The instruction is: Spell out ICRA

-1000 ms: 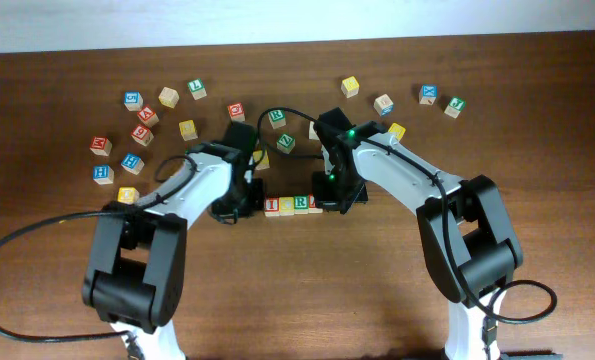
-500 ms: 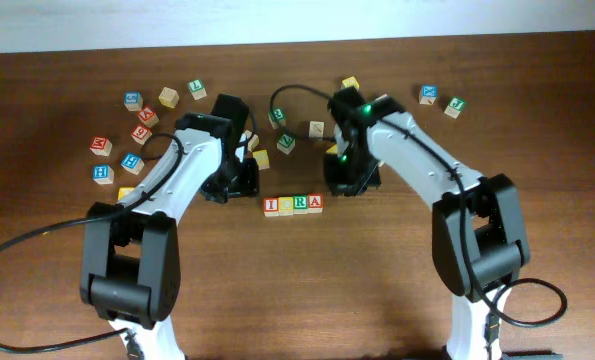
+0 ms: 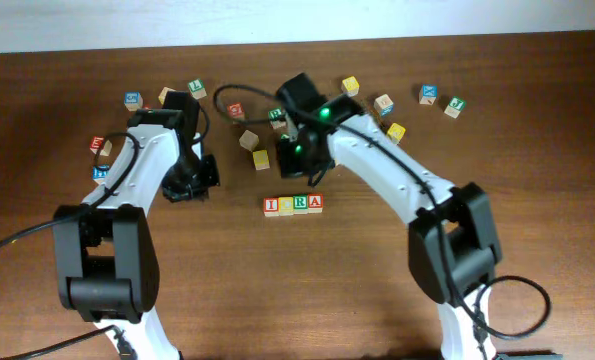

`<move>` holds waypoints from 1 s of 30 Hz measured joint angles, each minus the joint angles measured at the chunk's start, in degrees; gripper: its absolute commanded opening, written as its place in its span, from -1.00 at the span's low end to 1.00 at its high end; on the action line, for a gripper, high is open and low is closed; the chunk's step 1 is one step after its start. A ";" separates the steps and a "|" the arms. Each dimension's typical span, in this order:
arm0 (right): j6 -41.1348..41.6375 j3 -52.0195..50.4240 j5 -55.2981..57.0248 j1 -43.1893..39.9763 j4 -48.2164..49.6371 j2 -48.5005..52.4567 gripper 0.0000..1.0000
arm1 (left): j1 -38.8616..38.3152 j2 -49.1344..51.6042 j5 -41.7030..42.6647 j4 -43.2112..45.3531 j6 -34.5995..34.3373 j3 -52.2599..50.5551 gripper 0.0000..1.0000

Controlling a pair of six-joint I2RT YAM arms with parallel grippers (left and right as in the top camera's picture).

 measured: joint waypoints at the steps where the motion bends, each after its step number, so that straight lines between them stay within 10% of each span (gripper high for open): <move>1: 1.29 0.00 0.63 0.20 -0.02 1.36 -0.92 | 0.94 0.00 -0.22 -0.68 -0.74 0.00 -1.00; 30: 2.91 0.00 3.02 2.67 -1.31 7.10 -0.92 | 5.03 0.00 -0.63 -1.60 -1.77 0.00 -1.00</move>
